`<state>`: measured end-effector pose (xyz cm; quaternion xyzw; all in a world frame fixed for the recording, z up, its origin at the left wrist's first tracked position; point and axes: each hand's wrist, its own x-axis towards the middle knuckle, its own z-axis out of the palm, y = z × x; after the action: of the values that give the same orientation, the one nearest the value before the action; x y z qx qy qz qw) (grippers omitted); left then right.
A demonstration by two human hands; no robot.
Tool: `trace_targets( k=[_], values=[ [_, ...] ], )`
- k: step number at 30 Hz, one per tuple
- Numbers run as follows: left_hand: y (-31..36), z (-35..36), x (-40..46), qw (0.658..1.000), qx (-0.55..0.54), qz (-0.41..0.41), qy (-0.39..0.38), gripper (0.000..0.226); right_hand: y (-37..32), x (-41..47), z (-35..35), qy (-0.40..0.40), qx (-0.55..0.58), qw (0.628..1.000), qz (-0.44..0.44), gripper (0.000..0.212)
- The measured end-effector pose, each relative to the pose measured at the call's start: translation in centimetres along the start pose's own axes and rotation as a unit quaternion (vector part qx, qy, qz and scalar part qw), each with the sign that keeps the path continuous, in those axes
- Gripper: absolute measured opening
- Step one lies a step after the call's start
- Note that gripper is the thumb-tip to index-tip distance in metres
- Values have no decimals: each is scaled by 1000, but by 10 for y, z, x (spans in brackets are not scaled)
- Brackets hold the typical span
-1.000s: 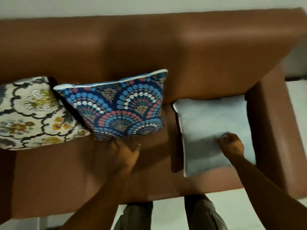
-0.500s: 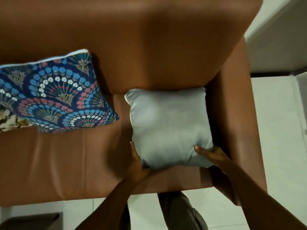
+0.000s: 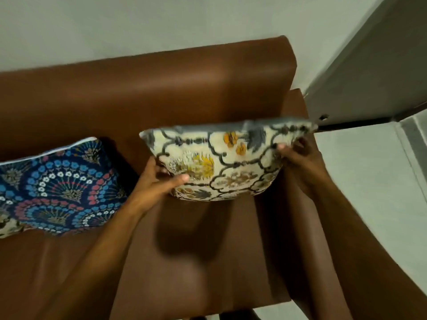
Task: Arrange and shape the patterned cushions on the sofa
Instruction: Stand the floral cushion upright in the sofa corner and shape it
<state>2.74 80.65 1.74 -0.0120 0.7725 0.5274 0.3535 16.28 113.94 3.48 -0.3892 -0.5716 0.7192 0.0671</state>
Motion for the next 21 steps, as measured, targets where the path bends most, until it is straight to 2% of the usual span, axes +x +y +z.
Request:
trace_targets(
  k=[2,6,10,13,15,16,18,21],
  values=[
    [-10,16,23,993,97,28,53,120,9,13,4,-12,-94,995,-29,70],
    [-45,42,42,996,61,38,61,93,32,25,2,-62,-127,989,42,76],
    [-60,49,34,992,-3,60,113,117,40,29,-3,-4,-111,994,-10,81],
    [-68,49,25,987,-9,11,160,150,69,15,0,17,-88,996,-12,84],
    [-76,47,15,984,-9,-34,175,172,117,-6,-6,53,-84,995,28,91],
    [-79,44,11,983,16,-48,175,174,145,-22,-10,63,-102,990,67,94],
    [-88,38,1,982,74,-42,168,171,202,-49,-19,61,-151,977,141,92],
    [-82,36,-2,985,113,28,128,162,246,-43,-23,59,-182,961,199,98]
  ],
)
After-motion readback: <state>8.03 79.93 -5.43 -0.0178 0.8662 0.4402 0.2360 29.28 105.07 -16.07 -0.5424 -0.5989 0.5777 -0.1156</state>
